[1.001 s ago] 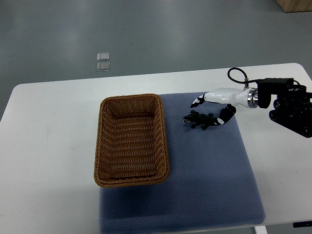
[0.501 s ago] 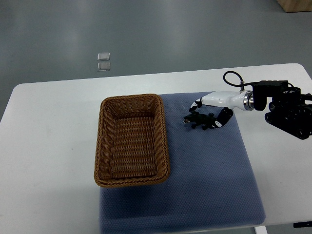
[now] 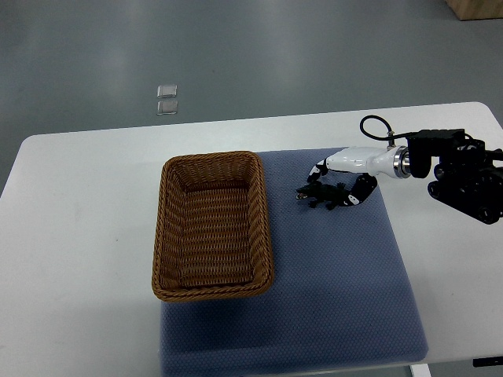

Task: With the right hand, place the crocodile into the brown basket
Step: 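Tighten the right hand's grip and lift the crocodile off the mat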

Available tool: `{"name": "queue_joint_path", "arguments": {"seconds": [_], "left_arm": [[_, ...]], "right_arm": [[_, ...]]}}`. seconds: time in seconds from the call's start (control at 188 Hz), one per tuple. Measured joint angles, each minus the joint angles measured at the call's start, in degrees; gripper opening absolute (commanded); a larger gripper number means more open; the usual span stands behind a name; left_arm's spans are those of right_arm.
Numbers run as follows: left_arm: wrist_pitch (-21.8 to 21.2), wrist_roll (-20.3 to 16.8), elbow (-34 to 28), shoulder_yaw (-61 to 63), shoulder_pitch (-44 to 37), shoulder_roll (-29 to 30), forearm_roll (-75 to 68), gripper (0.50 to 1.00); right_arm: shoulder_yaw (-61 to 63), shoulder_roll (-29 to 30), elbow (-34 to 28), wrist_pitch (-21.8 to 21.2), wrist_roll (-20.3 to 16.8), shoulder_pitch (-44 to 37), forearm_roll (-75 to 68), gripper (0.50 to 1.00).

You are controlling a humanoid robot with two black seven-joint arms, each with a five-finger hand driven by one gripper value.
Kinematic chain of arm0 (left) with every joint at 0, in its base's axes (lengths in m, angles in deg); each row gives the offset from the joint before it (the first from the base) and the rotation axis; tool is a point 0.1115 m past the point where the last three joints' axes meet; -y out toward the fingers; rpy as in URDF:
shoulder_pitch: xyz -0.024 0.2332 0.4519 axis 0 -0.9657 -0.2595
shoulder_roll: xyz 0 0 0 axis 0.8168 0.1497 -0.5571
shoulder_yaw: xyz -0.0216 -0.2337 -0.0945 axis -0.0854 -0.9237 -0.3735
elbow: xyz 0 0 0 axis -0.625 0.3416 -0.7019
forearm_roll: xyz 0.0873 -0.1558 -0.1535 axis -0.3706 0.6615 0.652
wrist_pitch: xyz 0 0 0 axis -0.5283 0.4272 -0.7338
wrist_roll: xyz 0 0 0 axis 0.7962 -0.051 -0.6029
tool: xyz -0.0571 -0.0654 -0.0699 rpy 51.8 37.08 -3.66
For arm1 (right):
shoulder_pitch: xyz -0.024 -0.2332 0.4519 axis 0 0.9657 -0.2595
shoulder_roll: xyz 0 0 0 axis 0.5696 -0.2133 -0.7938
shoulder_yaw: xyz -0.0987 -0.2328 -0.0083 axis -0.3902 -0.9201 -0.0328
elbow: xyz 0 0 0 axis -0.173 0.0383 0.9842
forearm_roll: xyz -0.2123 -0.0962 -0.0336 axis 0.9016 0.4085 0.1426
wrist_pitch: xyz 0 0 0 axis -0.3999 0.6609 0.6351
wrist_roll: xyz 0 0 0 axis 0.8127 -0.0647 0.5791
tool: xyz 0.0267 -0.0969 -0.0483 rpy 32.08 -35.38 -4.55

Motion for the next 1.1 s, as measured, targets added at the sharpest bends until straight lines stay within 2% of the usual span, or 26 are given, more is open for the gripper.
{"name": "queue_joint_path", "arguments": {"seconds": [0.415, 0.501, 0.548, 0.634, 0.682, 0.777, 1.102], "left_arm": [[0.0, 0.0, 0.0, 0.0, 0.0, 0.0, 0.0, 1.0], [0.0, 0.0, 0.0, 0.0, 0.0, 0.0, 0.0, 1.0], [0.0, 0.0, 0.0, 0.0, 0.0, 0.0, 0.0, 1.0], [0.0, 0.0, 0.0, 0.1, 0.0, 0.0, 0.0, 1.0], [0.0, 0.0, 0.0, 0.1, 0.0, 0.0, 0.0, 1.0], [0.0, 0.0, 0.0, 0.1, 0.1, 0.0, 0.0, 1.0], [0.0, 0.0, -0.1, 0.1, 0.1, 0.0, 0.0, 1.0]], "right_arm": [[-1.8, 1.5, 1.7, 0.3, -0.1, -0.4, 1.1, 0.793], [-1.9, 1.8, 2.3, 0.5, -0.1, -0.4, 1.2, 0.744], [-1.9, 1.8, 2.5, 0.6, -0.2, -0.4, 1.3, 0.687], [-1.9, 2.0, 2.7, 0.6, -0.2, -0.6, 1.3, 0.623], [-1.9, 2.0, 2.8, 0.6, -0.2, -0.7, 1.2, 0.568], [-1.8, 2.0, 2.8, 0.6, -0.3, -1.0, 1.1, 0.5], [-1.5, 2.0, 2.8, 0.3, -0.1, -1.6, 0.8, 0.5]]}}
